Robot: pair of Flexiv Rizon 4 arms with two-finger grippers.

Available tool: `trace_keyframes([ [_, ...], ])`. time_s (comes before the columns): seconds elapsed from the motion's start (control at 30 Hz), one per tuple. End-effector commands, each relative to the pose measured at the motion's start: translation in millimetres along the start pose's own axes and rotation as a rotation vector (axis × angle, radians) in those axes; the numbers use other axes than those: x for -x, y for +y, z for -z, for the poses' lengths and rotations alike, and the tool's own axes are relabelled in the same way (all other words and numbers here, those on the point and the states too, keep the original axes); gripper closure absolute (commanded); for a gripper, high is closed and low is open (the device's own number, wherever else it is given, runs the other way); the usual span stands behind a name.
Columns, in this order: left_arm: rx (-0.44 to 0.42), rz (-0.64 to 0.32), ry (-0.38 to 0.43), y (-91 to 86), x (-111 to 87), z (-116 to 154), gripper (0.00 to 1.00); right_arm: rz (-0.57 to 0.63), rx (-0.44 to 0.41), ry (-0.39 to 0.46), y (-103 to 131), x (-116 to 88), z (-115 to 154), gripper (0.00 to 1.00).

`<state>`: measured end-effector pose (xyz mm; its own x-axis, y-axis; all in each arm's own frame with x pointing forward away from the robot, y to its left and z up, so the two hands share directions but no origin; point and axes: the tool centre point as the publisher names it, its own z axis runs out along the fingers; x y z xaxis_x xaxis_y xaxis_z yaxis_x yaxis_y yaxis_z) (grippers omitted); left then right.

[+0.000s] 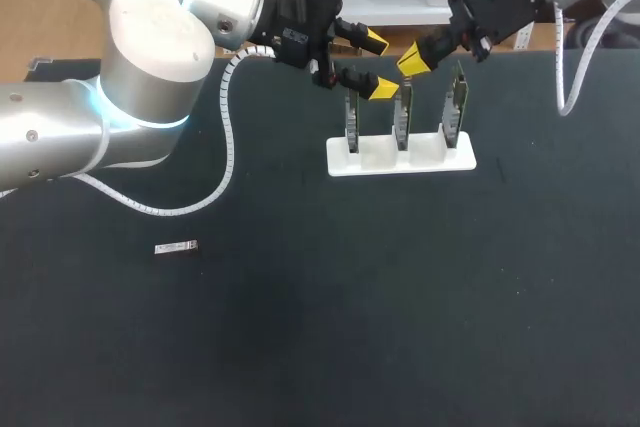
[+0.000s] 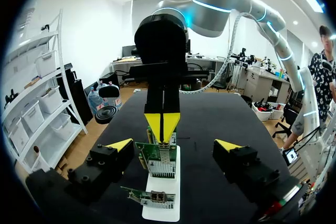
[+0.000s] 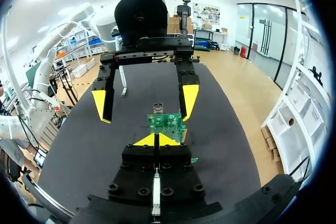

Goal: Pick up the optical module with the left hand, and insert it into the network port with the right hand.

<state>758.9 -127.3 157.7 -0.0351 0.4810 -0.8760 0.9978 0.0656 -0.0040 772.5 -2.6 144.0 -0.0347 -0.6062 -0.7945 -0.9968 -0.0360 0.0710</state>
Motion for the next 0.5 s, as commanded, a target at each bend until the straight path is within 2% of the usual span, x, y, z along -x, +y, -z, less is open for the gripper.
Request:
trace_keyframes([
  [0.03,-0.002,0.002,0.006,1.3,1.1,-0.6,0.0,-0.003,0.007,-0.002,-3.4,-4.3,-3.6,1.0],
  [0.5,-0.002,0.002,0.006,1.3,1.1,-0.6,0.0,-0.024,0.013,-0.003,-2.2,-9.3,-7.2,1.0],
])
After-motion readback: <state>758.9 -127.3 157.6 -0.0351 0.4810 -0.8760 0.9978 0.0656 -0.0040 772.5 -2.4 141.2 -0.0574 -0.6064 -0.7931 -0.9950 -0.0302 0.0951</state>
